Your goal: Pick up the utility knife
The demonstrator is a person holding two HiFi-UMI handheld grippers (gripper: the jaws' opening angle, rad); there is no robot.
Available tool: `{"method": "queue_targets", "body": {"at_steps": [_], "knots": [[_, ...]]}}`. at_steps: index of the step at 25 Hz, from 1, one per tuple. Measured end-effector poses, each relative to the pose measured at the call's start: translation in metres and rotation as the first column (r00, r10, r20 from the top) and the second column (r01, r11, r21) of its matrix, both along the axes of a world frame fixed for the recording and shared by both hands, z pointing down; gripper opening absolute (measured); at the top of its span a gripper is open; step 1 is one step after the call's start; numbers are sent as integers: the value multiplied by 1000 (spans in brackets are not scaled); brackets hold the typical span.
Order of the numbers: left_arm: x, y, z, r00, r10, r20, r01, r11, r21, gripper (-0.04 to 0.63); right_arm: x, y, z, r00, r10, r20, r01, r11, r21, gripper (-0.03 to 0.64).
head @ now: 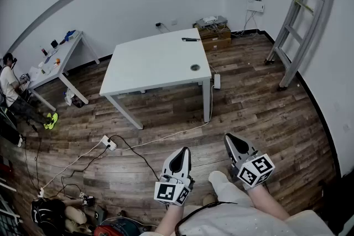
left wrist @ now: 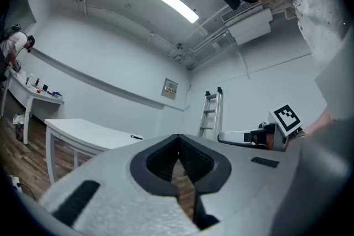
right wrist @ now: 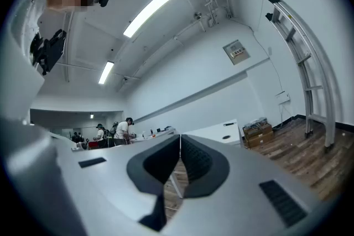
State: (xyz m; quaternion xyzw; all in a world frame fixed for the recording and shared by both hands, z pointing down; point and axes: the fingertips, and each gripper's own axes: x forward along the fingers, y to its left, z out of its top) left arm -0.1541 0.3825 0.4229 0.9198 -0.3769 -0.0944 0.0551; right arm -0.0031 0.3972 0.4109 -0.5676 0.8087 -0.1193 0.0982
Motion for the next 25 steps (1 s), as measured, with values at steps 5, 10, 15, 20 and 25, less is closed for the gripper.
{"method": "queue_targets", "body": {"at_steps": [5, 10, 15, 20, 25], "knots": [[0, -39, 2, 999, -46, -3, 46, 999, -21, 6, 10, -37, 2, 1000, -18, 16, 18, 1000, -2, 9], [17, -87, -10, 999, -54, 0, 54, 998, 11, 6, 17, -85, -3, 998, -57, 20, 56, 998, 17, 9], [43, -134, -24, 998, -67, -7, 67, 997, 34, 6, 27, -134, -10, 996, -94, 9, 93, 995, 31, 9], [64, -169, -25, 997, -74, -4, 74, 997, 34, 6, 33, -172, -11, 991, -135, -4, 135, 990, 30, 9], [80, -204, -26, 995, -97, 1, 97, 995, 27, 6, 56, -209, -7, 990, -139, 5, 139, 990, 12, 9]]}}
